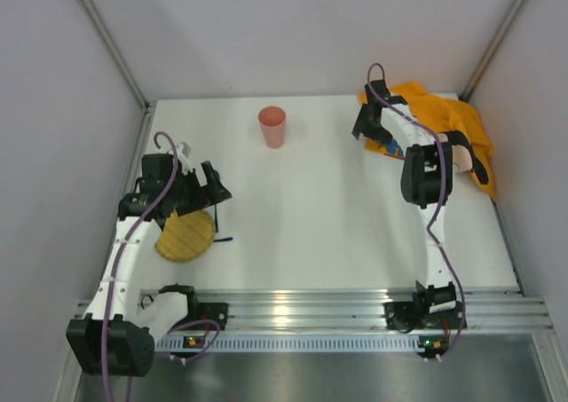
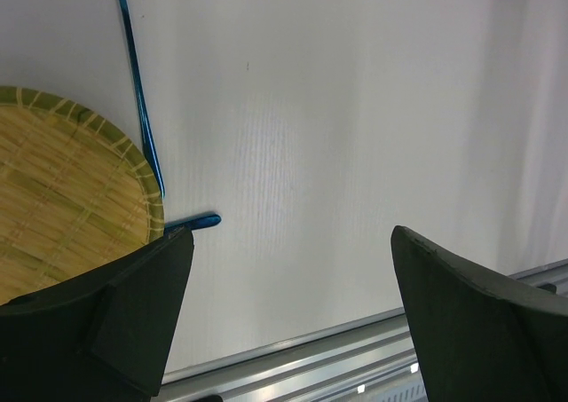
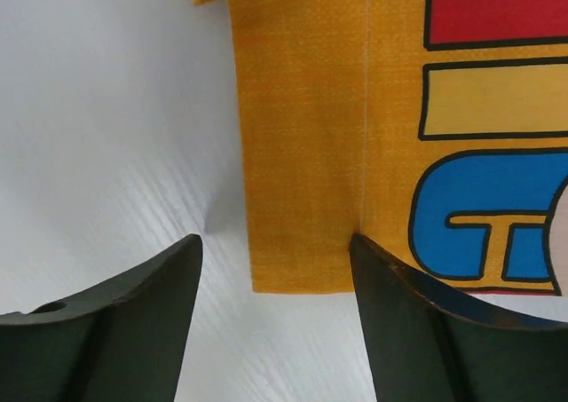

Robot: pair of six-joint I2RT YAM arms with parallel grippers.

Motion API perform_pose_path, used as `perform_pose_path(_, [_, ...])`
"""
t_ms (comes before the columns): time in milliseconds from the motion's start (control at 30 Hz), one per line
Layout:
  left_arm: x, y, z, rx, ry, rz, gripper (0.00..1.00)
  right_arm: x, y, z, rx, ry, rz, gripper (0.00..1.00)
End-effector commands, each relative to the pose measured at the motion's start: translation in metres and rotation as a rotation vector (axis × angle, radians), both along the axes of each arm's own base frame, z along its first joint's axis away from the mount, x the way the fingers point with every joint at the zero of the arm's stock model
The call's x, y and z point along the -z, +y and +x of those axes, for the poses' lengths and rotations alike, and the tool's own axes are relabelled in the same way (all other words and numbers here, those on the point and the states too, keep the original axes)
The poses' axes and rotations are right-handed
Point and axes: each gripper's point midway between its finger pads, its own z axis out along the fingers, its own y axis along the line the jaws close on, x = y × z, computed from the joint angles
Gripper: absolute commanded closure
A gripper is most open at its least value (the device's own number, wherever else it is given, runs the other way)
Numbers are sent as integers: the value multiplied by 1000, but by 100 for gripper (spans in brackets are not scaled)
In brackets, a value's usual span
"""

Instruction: Set the dinner table for one person

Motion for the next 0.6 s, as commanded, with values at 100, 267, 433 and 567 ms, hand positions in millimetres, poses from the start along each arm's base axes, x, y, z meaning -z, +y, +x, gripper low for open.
perform_pose_path(100, [4, 5, -11, -1, 21, 41, 2, 20, -18, -2, 46, 24, 11, 70])
perform_pose_path(267, [4, 4, -9, 7, 26, 34, 2, 20, -6, -13, 21, 37, 63, 100])
perform_pose_path(433, [-4, 2, -4, 6, 16, 22, 2, -21, 30, -57, -57, 7, 141, 100])
perform_pose_path(567, [-12, 3, 5, 1, 9, 30, 2, -42, 69, -125, -120, 37, 218, 100])
